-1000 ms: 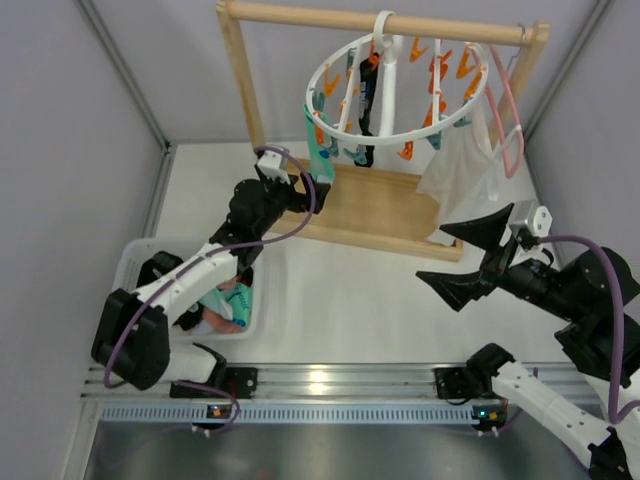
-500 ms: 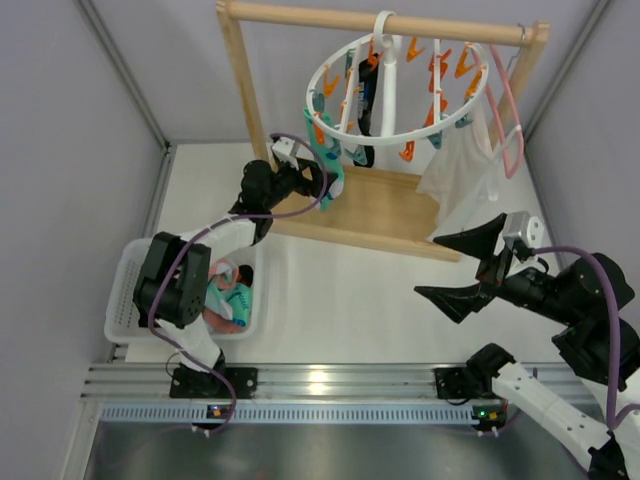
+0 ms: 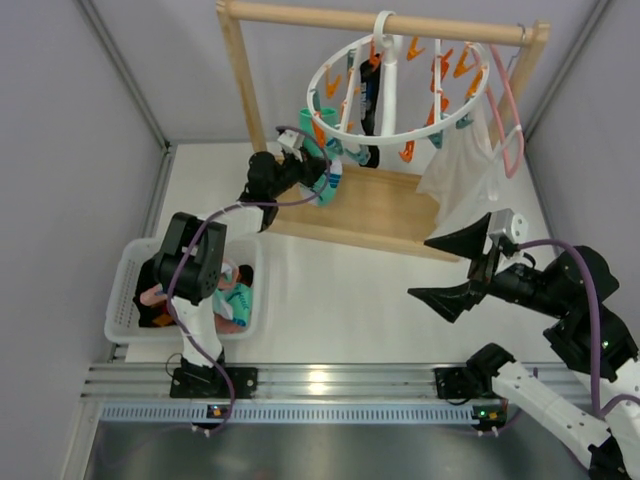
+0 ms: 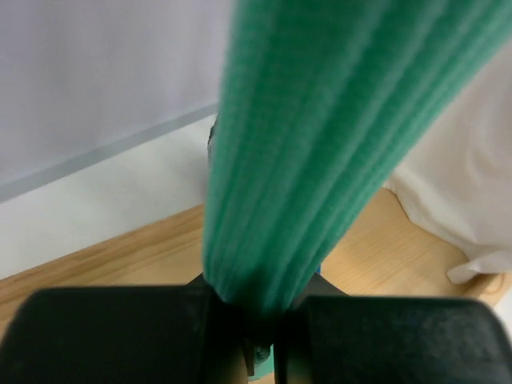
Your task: Remove the socks clipped to the hanger
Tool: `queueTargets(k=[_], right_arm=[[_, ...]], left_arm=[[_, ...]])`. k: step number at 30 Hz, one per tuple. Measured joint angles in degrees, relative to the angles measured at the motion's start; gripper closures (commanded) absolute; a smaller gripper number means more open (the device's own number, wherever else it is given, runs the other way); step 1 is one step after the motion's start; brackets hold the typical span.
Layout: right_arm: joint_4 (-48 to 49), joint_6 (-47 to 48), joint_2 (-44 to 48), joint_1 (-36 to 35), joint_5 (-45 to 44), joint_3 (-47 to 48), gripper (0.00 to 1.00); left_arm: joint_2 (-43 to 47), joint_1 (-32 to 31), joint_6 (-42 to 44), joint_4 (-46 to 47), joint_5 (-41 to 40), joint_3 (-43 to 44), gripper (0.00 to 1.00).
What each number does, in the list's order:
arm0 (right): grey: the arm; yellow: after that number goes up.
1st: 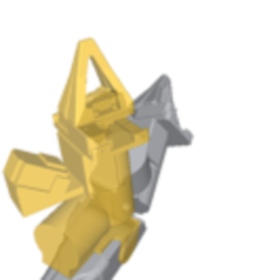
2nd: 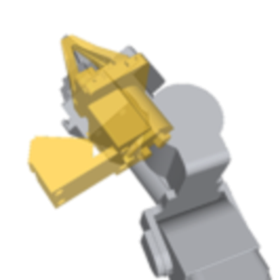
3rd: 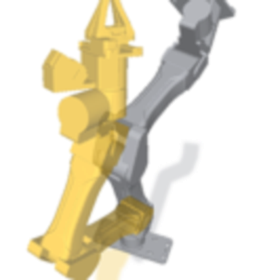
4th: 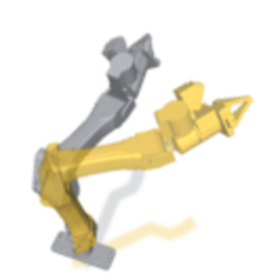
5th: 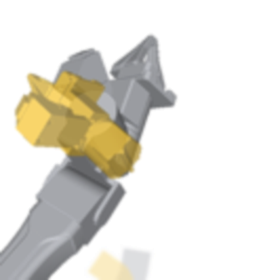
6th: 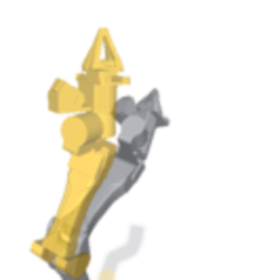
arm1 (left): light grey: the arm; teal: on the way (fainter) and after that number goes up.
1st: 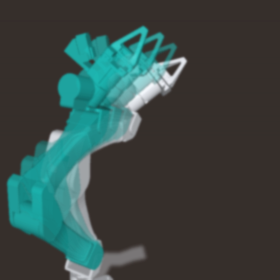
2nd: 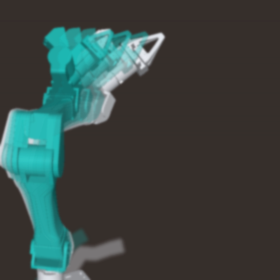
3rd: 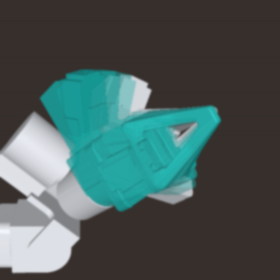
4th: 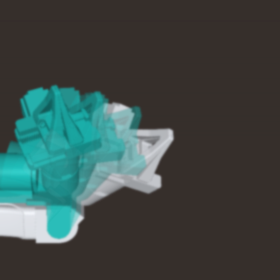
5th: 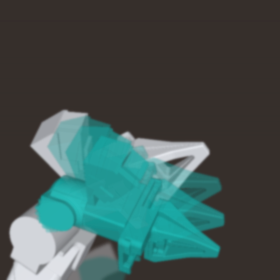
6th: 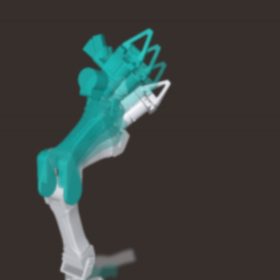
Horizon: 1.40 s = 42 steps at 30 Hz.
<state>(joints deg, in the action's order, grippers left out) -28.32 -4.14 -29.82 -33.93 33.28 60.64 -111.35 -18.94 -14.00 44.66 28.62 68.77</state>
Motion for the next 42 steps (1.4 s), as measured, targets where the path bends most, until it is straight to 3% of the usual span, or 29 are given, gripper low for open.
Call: queueTargets(k=[5,12,18,22,27,33,42], right_arm=[[0.33,-0.11,-0.72,0.00,-0.70,-0.46,0.01],[2.16,-2.73,2.05,0.00,-6.80,-1.62,0.00],[0.63,-5.38,2.69,0.00,-15.37,1.18,0.01],[-0.59,-7.58,0.72,0.00,-22.58,5.31,0.01],[-2.10,-9.88,-5.60,0.00,-29.70,12.63,0.00],[-4.79,-10.62,-14.97,0.00,-32.22,19.58,0.01],[-12.79,-9.94,-27.98,0.00,-32.74,34.23,0.23]], left_arm=[[5.35,-2.05,-0.72,0.59,-7.32,-5.11,1.00],[21.79,-9.79,-3.34,1.11,-23.74,-17.44,1.00],[34.23,-23.39,-0.59,0.24,-42.16,-24.81,1.00],[37.09,-33.92,3.72,-1.01,-56.19,-25.42,1.00],[34.64,-47.54,11.63,-2.32,-72.28,-22.93,1.00],[25.99,-54.49,21.57,-2.91,-85.18,-12.85,1.00],[8.28,-59.60,38.34,-2.67,-97.09,6.25,1.00]])
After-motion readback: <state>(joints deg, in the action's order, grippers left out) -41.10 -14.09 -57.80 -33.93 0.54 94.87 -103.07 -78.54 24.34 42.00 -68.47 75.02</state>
